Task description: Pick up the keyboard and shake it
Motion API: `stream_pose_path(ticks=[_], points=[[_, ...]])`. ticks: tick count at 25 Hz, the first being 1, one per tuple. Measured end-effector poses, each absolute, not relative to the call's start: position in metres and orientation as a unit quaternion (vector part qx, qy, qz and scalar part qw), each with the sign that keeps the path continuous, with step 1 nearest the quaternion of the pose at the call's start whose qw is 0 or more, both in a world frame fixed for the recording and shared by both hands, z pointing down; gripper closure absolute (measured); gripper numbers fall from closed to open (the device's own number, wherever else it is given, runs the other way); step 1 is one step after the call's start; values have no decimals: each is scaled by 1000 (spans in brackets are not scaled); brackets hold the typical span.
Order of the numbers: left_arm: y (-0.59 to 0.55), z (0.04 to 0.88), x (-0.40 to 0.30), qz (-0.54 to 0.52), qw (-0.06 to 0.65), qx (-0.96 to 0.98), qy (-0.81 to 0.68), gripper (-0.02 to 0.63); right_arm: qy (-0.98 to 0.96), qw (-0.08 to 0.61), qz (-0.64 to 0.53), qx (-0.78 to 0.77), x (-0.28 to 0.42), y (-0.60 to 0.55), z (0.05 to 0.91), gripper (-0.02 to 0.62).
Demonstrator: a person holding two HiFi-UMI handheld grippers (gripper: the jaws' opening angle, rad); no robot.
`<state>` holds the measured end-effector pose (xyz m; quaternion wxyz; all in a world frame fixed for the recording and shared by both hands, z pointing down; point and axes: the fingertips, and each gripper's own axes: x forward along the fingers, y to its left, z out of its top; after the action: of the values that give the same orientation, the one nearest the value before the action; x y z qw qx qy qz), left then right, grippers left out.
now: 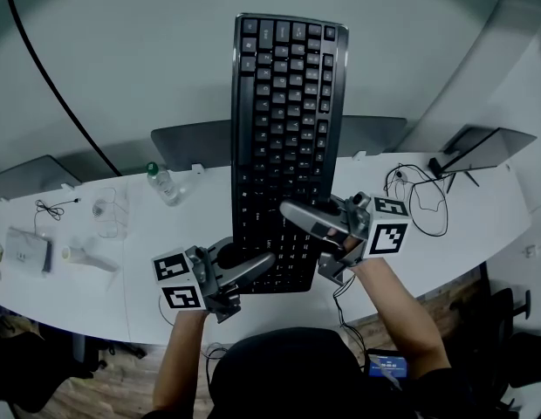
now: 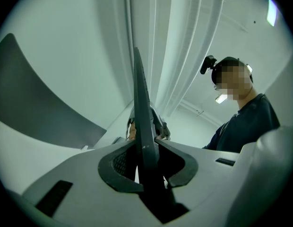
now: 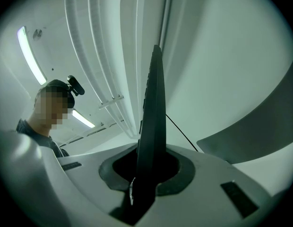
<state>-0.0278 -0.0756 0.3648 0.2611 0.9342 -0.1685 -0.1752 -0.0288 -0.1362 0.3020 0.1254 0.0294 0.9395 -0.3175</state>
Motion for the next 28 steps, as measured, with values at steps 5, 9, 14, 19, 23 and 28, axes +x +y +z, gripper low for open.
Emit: stream_pose_path(ticks=[5,9,14,19,23,28], points=[[-78,366,-28,-179,257,934,-170,508,941,122,-313,26,-29,-137,302,515],[-80,370,-32,-174,233,936,-196,505,950,106,-295,9,-29,-137,303,515],[-82,374,-42,-148,201,942,-225,489,958,85,-275,-1,-28,-138,304,515],[-89,376,-54,-128,182,938,-265,469,966,58,-252,-16,-24,-142,305,515],[-101,374,-70,-109,151,930,-317,465,973,27,-225,-33,-22,-146,309,515],[-105,365,-84,-84,108,923,-360,460,981,-22,-182,-58,-25,-149,317,515]])
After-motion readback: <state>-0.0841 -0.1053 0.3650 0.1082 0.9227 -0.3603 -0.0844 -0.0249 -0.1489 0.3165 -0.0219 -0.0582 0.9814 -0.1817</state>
